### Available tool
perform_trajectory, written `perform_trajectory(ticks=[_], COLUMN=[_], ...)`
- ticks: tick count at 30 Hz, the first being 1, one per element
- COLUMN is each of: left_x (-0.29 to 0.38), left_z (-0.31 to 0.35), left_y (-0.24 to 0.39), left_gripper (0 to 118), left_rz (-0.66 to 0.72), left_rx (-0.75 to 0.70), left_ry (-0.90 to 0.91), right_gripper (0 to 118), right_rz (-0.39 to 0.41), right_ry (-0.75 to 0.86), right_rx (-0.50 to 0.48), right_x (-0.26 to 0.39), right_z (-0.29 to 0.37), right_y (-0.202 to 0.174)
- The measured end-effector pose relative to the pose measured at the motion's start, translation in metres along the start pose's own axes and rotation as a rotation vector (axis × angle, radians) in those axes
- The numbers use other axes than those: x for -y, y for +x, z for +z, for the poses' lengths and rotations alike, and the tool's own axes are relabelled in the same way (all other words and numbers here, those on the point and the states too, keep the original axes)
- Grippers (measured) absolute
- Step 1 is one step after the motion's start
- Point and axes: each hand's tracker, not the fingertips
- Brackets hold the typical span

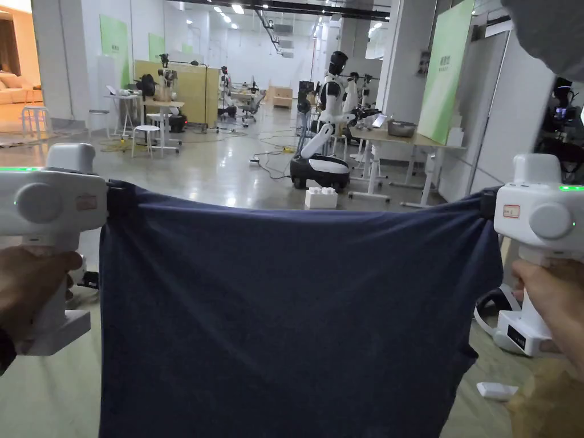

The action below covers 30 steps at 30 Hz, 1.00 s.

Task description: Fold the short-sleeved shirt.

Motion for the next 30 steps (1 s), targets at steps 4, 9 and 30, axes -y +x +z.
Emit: perform_trajectory(ticks=[4, 9, 30], left_x=[-0.019, -0.039, 0.088], left_z=[-0.006, -0.008, 0.011], left_y=[0.009, 0.016, 0.003], left_gripper=[7, 7, 7], left_rz=[-0.021, -0.031, 0.002], left_rx=[-0.017, -0.028, -0.031], left_ry=[0.001, 0.019, -0.066], right_gripper=[7, 7, 7], right_rz=[-0.002, 0.015, 0.122], right_ry=[0.012, 0.044, -0.046], right_rx=[0.007, 0.023, -0.002], right_x=[-0.02, -0.05, 0.081], right_z=[-0.016, -0.032, 0.012], right_y=[-0.003, -0.007, -0.019])
